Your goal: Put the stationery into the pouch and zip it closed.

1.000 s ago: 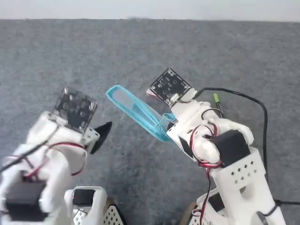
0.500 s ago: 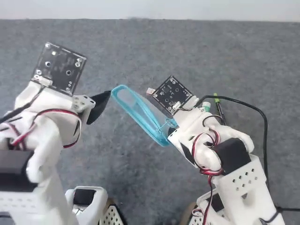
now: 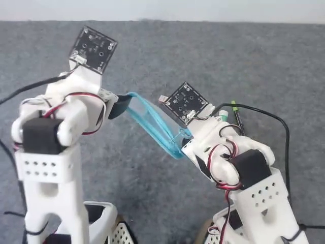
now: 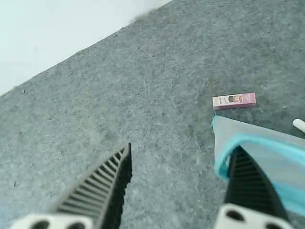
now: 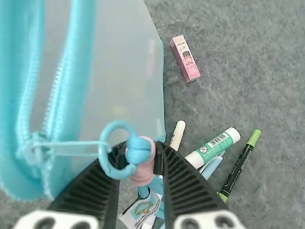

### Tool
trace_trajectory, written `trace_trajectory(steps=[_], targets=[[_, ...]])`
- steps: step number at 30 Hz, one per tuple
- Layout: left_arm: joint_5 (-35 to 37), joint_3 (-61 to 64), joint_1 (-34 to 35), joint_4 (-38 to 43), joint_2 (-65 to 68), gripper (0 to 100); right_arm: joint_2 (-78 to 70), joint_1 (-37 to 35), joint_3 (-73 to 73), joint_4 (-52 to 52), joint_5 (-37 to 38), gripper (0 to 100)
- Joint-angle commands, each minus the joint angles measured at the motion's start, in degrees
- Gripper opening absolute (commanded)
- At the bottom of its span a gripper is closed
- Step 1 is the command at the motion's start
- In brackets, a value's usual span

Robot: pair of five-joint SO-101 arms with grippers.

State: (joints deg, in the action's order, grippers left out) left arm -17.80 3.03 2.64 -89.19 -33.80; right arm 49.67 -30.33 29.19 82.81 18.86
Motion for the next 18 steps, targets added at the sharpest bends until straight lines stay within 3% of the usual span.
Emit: trace_trajectory(steps=[1,7,12,16,18], targets=[[-0.5,2.4,-0.8,3.6,0.3,31,0.0,-2.7,0.2,-0.2,-0.4,0.6],[-2.8,14.0,-0.9,10.5,-0.1,30,0.0,-3.3,0.1,-0.2,-0.4,0.6],[-2.6,18.2,-0.8,13.6,-0.3,16,-0.2,-3.2,0.2,-0.2,-0.3,1.8],[-2.5,18.1,-0.7,13.4,-0.4,1,0.0,-3.1,0.3,-0.2,-0.5,13.0],[-2.5,18.2,-0.7,13.2,-0.7,1,0.0,-3.1,0.3,0.0,-0.5,18.5]])
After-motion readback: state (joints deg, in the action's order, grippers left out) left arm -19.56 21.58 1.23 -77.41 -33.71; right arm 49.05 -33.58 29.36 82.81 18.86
